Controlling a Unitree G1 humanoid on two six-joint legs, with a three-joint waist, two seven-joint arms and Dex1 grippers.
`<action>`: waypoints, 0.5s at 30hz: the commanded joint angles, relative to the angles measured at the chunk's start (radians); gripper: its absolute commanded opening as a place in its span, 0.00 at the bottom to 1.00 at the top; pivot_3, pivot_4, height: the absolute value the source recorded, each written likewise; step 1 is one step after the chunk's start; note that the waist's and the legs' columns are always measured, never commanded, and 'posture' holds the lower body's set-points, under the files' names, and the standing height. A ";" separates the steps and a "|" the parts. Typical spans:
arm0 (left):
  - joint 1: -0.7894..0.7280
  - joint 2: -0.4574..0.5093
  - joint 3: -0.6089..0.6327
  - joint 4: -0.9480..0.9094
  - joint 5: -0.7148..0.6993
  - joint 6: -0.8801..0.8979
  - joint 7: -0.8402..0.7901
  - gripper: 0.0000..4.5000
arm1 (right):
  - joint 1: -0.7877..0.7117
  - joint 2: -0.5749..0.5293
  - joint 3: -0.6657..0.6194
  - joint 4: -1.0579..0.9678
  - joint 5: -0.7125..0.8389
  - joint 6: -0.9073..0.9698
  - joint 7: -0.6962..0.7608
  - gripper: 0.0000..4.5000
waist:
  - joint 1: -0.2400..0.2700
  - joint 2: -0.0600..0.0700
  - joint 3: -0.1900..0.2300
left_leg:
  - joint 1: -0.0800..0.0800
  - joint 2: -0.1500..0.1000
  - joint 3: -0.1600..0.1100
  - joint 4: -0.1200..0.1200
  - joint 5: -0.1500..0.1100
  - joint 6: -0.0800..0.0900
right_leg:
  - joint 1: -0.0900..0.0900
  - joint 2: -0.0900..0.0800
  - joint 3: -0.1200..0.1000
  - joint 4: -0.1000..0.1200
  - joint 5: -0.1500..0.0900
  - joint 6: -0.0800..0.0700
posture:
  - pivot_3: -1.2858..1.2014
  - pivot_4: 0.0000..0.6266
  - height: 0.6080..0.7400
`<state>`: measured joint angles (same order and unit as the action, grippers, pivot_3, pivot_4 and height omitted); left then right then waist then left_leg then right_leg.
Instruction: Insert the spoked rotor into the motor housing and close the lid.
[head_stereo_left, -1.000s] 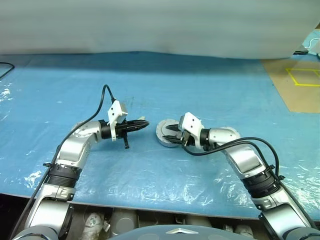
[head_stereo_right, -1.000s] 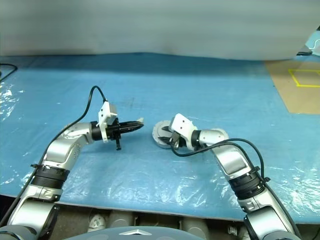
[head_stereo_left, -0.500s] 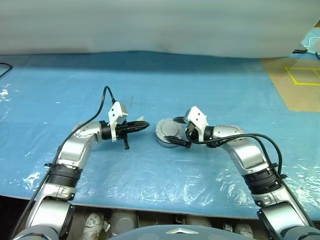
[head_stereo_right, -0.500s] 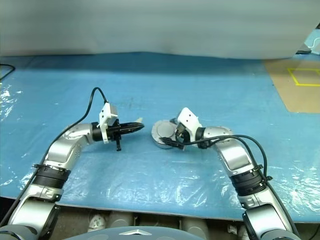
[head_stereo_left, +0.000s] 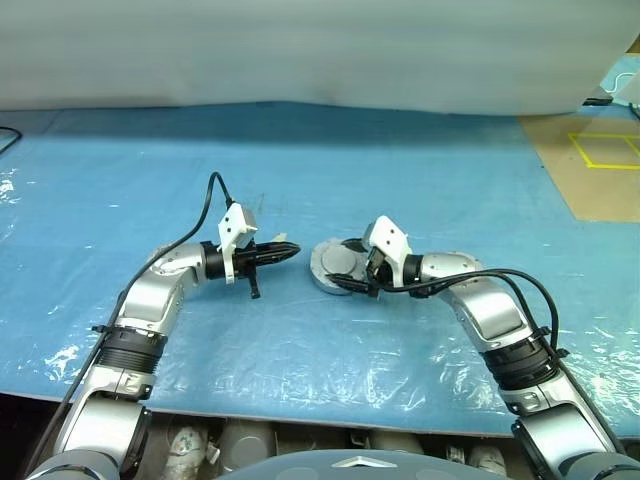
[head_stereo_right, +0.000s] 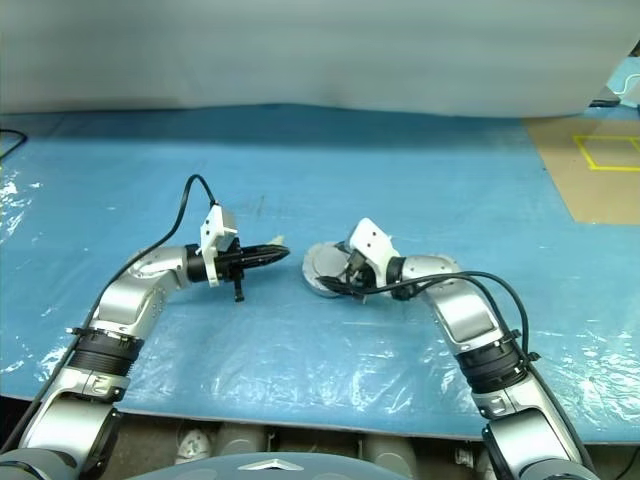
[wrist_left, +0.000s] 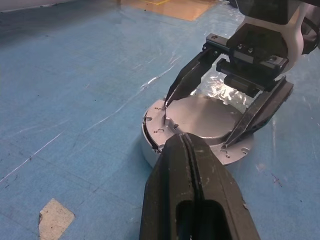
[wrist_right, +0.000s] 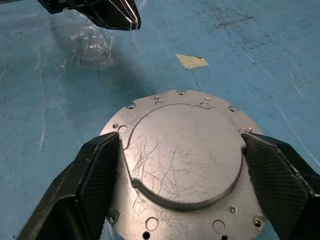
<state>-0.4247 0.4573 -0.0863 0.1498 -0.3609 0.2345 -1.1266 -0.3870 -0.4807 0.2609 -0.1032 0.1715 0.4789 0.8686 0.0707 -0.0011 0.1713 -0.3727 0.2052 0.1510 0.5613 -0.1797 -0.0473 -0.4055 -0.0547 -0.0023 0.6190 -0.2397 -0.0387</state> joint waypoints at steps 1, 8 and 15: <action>-0.003 -0.003 0.010 -0.009 0.004 -0.036 0.005 0.00 | 0.022 -0.027 0.003 -0.041 0.014 0.016 0.029 0.71 | 0.000 0.000 0.000 | 0.000 0.000 0.000 0.000 0.000 0.000 | 0.000 0.000 0.000 0.000 0.000 0.000 | 0.52 0.24 1.00; -0.023 -0.011 0.008 0.022 0.012 -0.056 0.000 0.00 | 0.038 -0.032 -0.007 -0.038 0.017 0.040 0.016 0.71 | 0.000 0.000 0.000 | 0.000 0.000 0.000 0.000 0.000 0.000 | 0.000 0.000 0.000 0.000 0.000 0.000 | 0.52 0.24 1.00; -0.020 -0.010 0.005 0.028 0.012 -0.061 -0.010 0.00 | 0.000 0.040 -0.094 -0.050 0.100 0.105 -0.037 0.71 | 0.000 0.000 0.000 | 0.000 0.000 0.000 0.000 0.000 0.000 | 0.000 0.000 0.000 0.000 0.000 0.000 | 0.52 0.24 1.00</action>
<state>-0.4317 0.4444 -0.0861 0.1900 -0.3466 0.1929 -1.1293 -0.3692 -0.4492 0.2039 -0.1325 0.2378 0.5765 0.8423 0.0709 -0.0011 0.1713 -0.3726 0.2053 0.1510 0.5616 -0.1797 -0.0473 -0.4053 -0.0548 -0.0022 0.6190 -0.2397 -0.0387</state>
